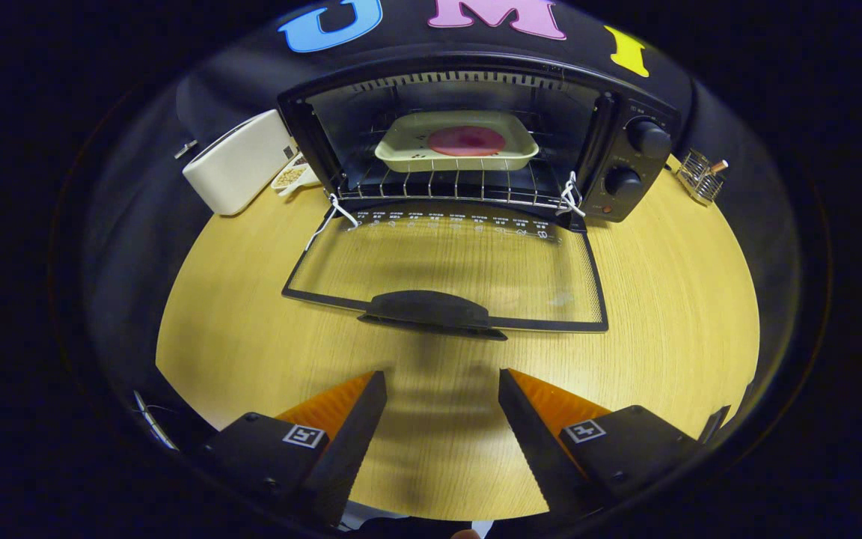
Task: Open the toaster oven, put the food inside, and close the toaster oven door.
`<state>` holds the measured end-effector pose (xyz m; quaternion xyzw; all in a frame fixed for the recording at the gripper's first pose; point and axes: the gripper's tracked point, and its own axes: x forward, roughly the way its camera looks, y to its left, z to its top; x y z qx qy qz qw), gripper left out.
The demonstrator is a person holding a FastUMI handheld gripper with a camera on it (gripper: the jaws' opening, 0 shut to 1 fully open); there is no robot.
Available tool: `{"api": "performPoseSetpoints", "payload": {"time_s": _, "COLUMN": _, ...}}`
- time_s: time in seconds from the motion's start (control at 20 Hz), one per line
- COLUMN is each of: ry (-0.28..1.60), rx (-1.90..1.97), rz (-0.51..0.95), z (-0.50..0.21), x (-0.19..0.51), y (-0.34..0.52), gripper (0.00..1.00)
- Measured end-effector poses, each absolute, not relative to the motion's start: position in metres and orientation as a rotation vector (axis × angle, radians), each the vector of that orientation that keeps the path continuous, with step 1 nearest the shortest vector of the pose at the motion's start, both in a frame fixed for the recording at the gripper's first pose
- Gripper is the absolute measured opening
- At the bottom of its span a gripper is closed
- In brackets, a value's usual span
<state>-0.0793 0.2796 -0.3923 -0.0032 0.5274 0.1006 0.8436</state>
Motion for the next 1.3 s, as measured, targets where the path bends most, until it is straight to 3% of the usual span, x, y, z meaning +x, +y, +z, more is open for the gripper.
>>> {"api": "performPoseSetpoints", "payload": {"time_s": 0.8, "ry": 1.132, "rx": -0.002, "rz": 0.030, "z": -0.423, "x": -0.048, "y": 0.280, "gripper": 1.00}}
{"api": "performPoseSetpoints", "payload": {"time_s": 1.3, "ry": 1.035, "rx": -0.043, "rz": 0.059, "z": -0.412, "x": -0.045, "y": 0.277, "gripper": 1.00}}
